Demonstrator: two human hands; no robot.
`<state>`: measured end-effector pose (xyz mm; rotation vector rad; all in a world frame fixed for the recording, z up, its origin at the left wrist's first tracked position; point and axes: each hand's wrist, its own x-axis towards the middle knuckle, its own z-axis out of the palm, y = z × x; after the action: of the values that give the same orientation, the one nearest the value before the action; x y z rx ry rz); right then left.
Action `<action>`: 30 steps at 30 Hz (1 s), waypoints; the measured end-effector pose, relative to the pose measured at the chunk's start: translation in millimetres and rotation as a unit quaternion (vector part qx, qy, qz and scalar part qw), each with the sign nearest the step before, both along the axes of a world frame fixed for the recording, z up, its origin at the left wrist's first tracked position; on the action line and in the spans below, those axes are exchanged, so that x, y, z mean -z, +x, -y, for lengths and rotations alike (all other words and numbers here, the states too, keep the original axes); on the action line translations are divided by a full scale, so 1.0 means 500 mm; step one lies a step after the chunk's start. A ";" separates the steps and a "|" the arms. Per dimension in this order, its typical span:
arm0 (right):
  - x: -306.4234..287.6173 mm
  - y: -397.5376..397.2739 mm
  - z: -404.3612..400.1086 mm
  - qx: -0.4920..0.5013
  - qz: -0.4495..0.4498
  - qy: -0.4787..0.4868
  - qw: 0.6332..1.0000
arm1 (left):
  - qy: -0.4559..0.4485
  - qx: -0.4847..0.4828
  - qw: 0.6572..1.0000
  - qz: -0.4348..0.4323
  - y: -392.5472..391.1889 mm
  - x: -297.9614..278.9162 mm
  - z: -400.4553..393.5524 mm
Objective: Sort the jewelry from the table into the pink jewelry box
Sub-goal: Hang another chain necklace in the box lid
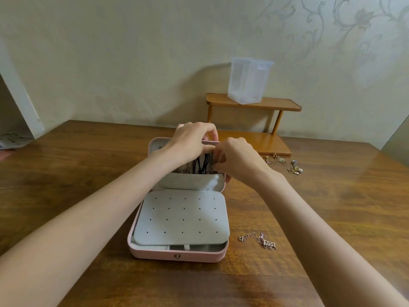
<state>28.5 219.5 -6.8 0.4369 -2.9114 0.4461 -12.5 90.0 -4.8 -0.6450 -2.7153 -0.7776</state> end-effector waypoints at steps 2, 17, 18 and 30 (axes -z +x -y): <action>-0.011 0.002 -0.008 -0.002 -0.006 -0.013 1.000 | 0.007 -0.007 1.000 0.003 -0.001 -0.001 0.001; 0.056 0.004 0.001 -0.067 0.005 0.099 0.993 | 0.010 -0.043 0.999 -0.009 -0.015 0.003 -0.001; 0.059 0.008 0.000 -0.059 0.009 0.080 0.995 | 0.013 -0.045 0.999 -0.010 -0.016 0.005 -0.001; 0.077 0.026 -0.012 -0.063 -0.041 0.057 0.996 | 0.019 -0.046 0.998 -0.036 -0.022 0.016 0.000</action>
<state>41.4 225.4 -45.2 0.6427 -2.8496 0.2724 -23.7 90.3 -12.7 -0.5243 -2.6379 -0.7674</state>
